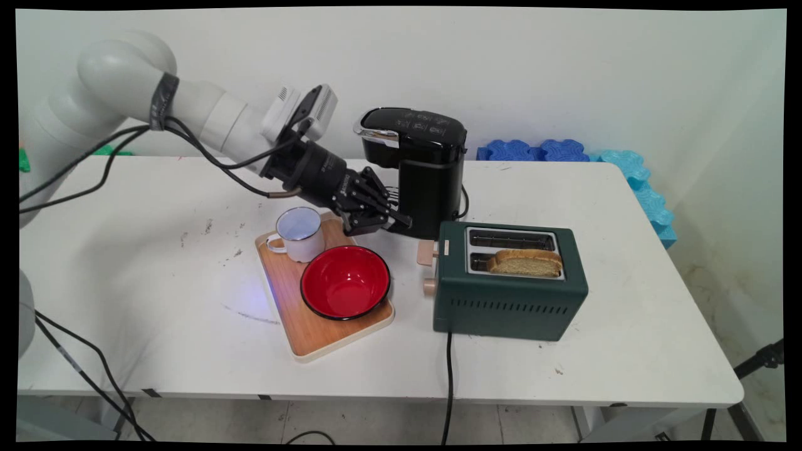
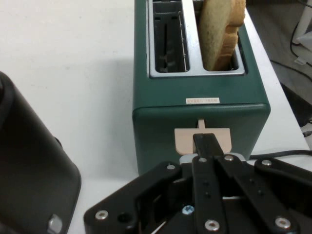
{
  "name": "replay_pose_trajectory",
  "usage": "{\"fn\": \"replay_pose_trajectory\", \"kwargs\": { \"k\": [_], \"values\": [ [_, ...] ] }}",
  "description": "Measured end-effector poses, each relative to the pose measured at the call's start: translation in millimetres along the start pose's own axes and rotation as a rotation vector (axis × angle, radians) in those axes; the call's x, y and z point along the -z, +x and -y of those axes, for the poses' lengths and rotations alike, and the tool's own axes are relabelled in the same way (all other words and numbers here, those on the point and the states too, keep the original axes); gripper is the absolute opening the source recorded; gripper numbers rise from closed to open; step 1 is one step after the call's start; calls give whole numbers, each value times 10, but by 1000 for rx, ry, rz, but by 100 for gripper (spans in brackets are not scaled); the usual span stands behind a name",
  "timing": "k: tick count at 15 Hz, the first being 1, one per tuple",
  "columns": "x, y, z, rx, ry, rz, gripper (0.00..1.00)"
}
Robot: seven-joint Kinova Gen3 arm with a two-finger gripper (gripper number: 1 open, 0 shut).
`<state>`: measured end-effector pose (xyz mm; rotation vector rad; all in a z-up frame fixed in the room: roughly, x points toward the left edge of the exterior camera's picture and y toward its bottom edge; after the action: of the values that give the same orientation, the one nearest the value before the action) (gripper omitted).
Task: Press the toaster switch
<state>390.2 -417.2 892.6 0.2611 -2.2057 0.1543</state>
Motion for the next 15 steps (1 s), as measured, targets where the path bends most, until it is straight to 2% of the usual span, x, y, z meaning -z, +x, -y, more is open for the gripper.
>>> {"fn": "replay_pose_trajectory", "kwargs": {
  "k": [15],
  "values": [
    [-317, -222, -18, 0, -28, -62, 0]
  ]
}}
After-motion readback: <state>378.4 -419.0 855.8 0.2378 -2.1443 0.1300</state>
